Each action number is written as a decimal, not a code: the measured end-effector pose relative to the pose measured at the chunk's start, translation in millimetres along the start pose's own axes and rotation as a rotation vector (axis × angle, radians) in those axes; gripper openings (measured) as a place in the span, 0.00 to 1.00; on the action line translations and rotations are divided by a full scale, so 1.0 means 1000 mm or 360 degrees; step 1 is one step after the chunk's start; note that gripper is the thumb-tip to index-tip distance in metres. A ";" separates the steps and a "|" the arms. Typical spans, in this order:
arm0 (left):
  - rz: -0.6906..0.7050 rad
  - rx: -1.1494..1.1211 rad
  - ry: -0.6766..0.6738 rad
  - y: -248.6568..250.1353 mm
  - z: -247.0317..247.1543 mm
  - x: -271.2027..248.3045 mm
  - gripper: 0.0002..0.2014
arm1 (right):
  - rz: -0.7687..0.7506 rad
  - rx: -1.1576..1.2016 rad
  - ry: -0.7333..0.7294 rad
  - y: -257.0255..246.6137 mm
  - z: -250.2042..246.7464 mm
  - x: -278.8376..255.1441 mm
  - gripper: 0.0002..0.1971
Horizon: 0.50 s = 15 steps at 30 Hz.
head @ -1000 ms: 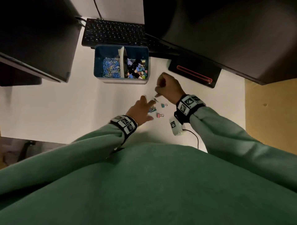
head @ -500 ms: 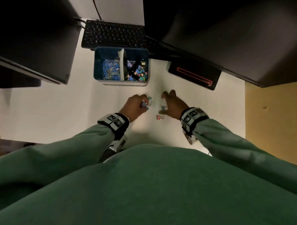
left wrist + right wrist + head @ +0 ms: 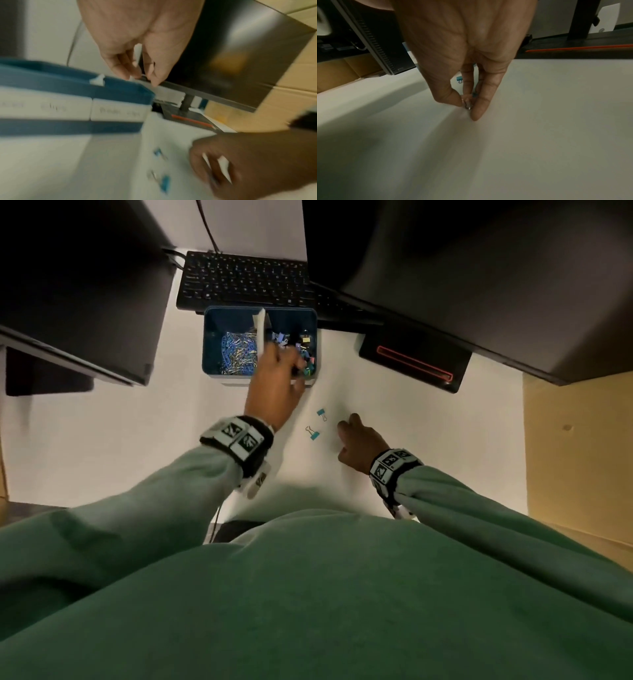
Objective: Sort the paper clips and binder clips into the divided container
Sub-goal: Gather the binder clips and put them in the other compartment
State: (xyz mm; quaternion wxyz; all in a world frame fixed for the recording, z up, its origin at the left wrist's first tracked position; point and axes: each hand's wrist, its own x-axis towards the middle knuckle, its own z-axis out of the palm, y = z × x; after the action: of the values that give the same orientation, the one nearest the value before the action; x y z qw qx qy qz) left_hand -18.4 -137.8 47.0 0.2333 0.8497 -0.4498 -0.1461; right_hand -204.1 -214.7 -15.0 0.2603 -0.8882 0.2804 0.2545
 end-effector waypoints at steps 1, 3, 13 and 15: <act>0.0011 0.0013 -0.0176 0.000 0.013 -0.014 0.09 | 0.0006 0.0008 0.0010 0.001 0.001 -0.001 0.19; -0.0023 0.0076 -0.0527 -0.004 0.039 -0.037 0.12 | 0.0018 0.0059 0.0029 0.001 0.001 -0.002 0.20; -0.0017 0.0203 -0.0853 -0.028 0.078 -0.048 0.05 | 0.0199 0.1315 0.0229 0.043 -0.010 0.003 0.09; 0.0039 0.0133 -0.0817 -0.025 0.076 -0.047 0.06 | 0.0265 0.1427 0.0270 0.051 -0.012 0.002 0.14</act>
State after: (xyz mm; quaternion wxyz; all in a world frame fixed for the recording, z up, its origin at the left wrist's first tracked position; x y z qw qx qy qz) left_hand -61.5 -106.6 -29.0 0.0778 0.7882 -0.5101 -0.3355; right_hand -231.3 -258.7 -23.9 0.5735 -0.6801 0.4534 0.0544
